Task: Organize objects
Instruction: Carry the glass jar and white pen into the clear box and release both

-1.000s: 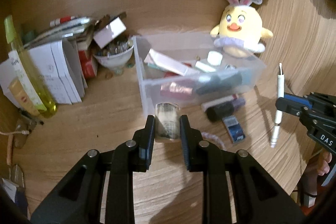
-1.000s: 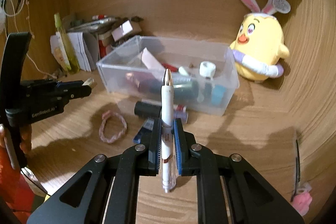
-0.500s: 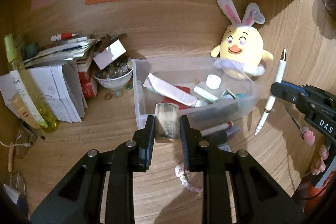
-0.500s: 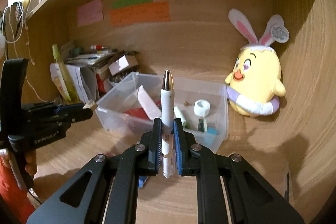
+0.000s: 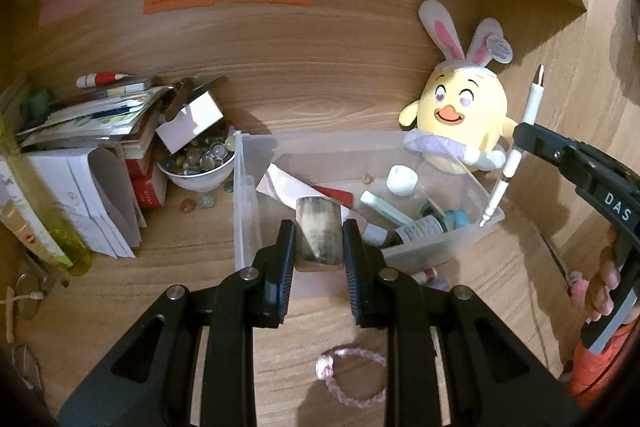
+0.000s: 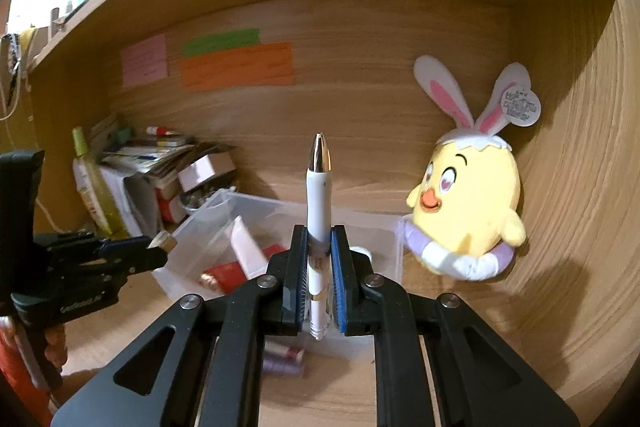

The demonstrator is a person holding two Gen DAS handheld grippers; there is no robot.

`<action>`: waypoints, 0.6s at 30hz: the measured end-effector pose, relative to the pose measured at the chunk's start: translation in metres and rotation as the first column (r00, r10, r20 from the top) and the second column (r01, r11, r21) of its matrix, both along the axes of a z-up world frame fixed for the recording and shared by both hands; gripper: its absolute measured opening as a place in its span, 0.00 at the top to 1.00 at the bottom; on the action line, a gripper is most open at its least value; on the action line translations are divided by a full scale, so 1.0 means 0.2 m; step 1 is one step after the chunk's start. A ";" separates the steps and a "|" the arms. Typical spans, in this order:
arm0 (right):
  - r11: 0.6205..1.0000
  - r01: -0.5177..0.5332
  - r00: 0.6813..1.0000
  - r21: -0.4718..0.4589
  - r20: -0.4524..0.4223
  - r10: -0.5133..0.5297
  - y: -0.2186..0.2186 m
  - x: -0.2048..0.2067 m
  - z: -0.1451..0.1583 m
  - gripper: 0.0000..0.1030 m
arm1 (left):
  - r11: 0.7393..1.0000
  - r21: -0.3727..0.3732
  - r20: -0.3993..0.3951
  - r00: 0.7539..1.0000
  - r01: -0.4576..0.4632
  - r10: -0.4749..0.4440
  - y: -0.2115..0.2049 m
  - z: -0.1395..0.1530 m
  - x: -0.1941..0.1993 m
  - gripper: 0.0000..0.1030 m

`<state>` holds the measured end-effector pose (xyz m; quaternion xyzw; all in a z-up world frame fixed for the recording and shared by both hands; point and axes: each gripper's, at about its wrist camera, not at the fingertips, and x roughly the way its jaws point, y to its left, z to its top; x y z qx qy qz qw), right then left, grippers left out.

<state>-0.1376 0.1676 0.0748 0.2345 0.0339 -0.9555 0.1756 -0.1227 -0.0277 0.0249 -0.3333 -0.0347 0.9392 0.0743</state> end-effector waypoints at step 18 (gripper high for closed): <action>0.985 0.008 0.998 0.173 0.059 -0.018 -0.12 -0.27 -0.19 0.90 | 1.000 -0.019 0.140 0.990 -0.021 0.024 0.03 -0.17 -0.35 0.78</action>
